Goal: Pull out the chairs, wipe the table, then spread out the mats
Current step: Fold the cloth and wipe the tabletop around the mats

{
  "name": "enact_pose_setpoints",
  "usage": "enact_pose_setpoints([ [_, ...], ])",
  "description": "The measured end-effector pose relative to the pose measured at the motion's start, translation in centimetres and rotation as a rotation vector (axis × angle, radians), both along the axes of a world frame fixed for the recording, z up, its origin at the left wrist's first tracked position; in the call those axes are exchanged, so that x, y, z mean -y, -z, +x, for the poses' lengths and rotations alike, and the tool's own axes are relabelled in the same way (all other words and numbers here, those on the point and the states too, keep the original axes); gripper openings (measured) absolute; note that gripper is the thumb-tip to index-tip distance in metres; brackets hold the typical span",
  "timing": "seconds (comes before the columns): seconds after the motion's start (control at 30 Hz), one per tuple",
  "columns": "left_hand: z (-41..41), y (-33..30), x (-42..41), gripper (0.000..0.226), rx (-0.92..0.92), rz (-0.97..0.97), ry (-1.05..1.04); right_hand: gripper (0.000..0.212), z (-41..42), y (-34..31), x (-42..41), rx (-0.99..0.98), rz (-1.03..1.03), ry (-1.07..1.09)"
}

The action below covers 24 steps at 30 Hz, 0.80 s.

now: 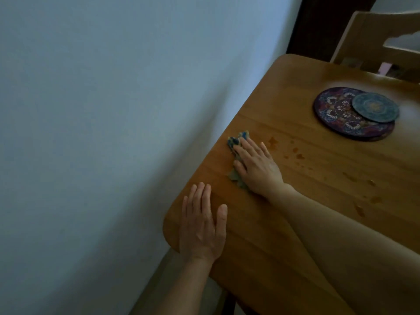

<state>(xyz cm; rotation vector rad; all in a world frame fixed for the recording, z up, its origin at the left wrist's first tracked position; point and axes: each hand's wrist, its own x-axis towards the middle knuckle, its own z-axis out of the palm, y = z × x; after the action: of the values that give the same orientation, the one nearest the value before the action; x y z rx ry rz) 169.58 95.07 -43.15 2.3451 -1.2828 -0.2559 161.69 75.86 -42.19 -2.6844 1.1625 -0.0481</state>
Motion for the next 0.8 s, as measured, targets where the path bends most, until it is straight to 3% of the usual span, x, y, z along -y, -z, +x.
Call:
enact_pose_setpoints([
  [0.07,0.0,0.0,0.0,0.076,0.000,-0.007,0.006,0.053,0.6,0.1,-1.2,0.026,0.008,-0.003],
  [0.23,0.2,0.3,-0.1,0.077,-0.013,-0.010,0.004,0.053,-2.3,-0.4,-9.9,0.082,0.095,-0.334],
  [0.37,0.6,0.7,-0.2,0.072,0.029,0.016,0.031,0.052,-9.2,-0.6,-12.9,-0.012,0.118,-0.356],
  [0.47,0.3,0.4,0.0,0.072,0.017,0.019,-0.001,0.051,-16.0,-0.8,-12.6,-0.025,0.130,-0.250],
  [0.6,-2.3,-0.8,2.4,0.078,-0.041,-0.022,-0.043,0.056,-19.9,-1.1,-10.6,0.021,0.080,0.138],
  [0.8,-4.0,0.1,7.7,0.073,0.037,0.136,0.156,0.054,-26.1,-0.1,-13.2,0.029,0.060,0.212],
])
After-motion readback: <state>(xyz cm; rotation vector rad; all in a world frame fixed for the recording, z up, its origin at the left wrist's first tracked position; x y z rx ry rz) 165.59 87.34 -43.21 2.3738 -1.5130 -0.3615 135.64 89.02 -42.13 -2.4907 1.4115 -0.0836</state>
